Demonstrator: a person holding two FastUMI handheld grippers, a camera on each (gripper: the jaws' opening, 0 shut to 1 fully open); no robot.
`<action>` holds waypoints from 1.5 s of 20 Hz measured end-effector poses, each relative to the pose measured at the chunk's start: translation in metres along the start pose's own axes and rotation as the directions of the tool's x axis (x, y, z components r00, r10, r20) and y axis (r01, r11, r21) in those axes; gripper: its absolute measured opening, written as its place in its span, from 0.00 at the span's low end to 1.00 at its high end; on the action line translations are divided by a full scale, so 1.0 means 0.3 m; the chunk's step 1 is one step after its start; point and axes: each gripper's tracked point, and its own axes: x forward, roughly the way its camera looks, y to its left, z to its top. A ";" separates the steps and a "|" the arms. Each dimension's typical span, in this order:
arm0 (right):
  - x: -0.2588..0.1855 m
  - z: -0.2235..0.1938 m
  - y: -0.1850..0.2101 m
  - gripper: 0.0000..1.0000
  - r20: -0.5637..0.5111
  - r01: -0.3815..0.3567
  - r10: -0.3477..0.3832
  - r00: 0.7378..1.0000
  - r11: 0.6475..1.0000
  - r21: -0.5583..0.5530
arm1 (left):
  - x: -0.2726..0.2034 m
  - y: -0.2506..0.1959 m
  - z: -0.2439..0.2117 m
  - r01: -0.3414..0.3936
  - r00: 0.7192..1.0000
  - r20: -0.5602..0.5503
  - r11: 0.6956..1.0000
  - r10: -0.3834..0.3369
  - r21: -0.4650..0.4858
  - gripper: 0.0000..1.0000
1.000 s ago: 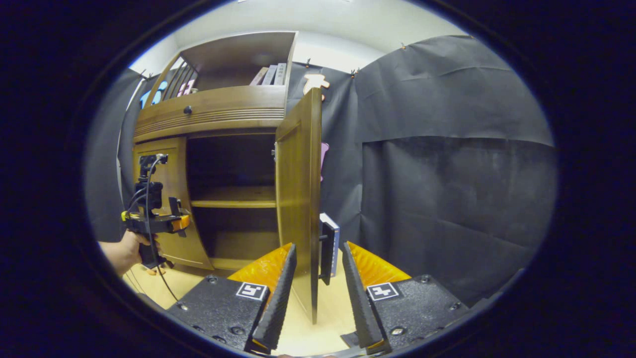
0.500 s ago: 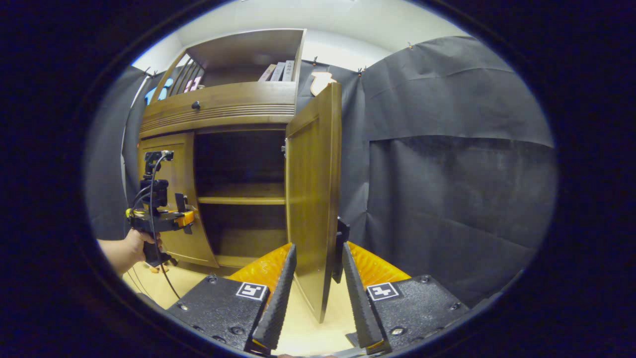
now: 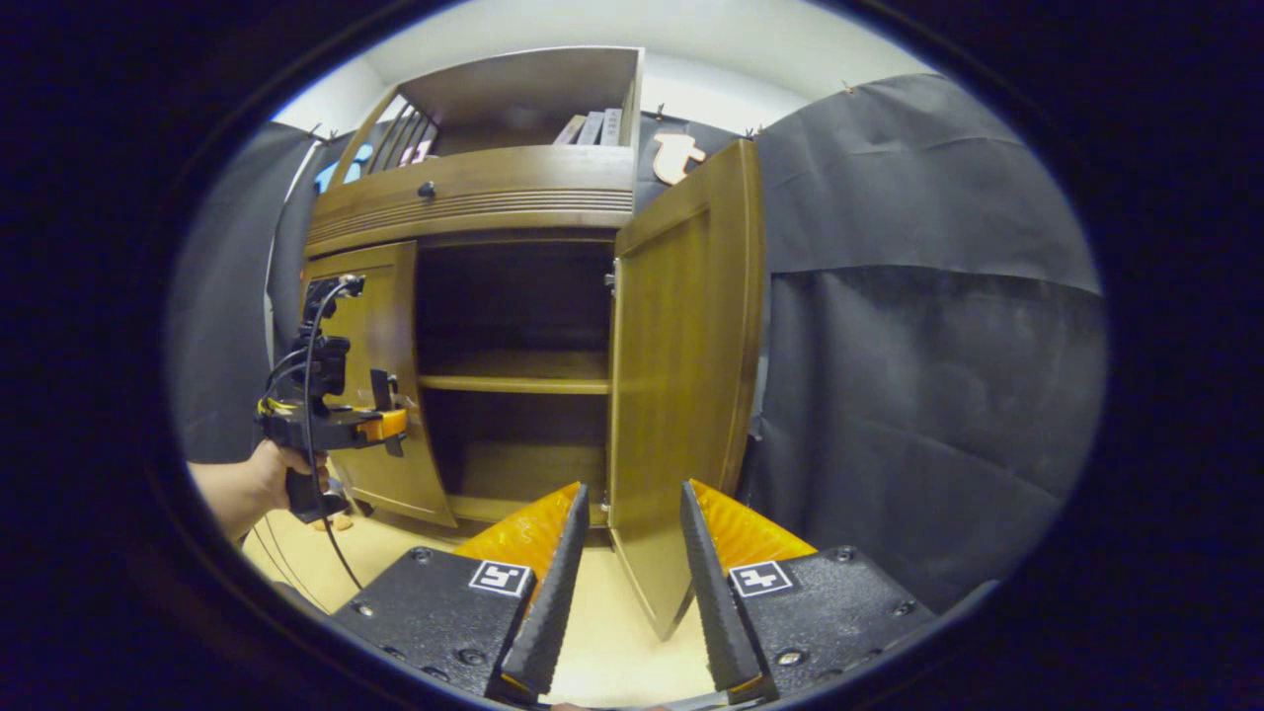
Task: Open the right door of the double-door shoe cabinet with the right hand, and open the left door with the left hand.
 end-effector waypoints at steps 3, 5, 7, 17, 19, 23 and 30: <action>0.011 -0.007 0.025 0.62 -0.002 -0.026 0.026 1.000 1.000 -0.005 | -0.044 0.007 -0.009 0.000 1.000 0.007 1.000 0.000 -0.009 0.23; 0.025 -0.010 0.046 0.62 -0.007 -0.048 0.048 0.999 0.999 -0.009 | -0.077 0.008 -0.017 -0.006 1.000 0.005 1.000 0.006 -0.017 0.23; 0.037 -0.010 0.069 0.60 -0.009 -0.071 0.070 0.997 0.997 -0.013 | -0.111 0.014 -0.026 -0.017 1.000 -0.001 1.000 0.017 -0.021 0.23; 0.079 -0.016 0.210 0.62 -0.040 -0.207 0.205 0.978 0.977 -0.046 | -0.276 0.056 -0.065 -0.056 0.998 -0.003 0.998 0.056 -0.025 0.22; 0.099 -0.016 0.236 0.60 -0.042 -0.224 0.222 0.974 0.973 -0.054 | -0.304 0.070 -0.071 -0.065 0.998 -0.006 0.997 0.064 -0.030 0.22; 0.118 -0.027 0.278 0.60 -0.055 -0.266 0.263 0.963 0.963 -0.051 | -0.369 0.101 -0.085 -0.083 0.997 -0.006 0.996 0.082 -0.032 0.22; 0.173 -0.031 0.357 0.60 -0.069 -0.311 0.307 0.949 0.948 -0.059 | -0.483 0.171 -0.112 -0.149 0.989 -0.011 0.987 0.148 -0.056 0.22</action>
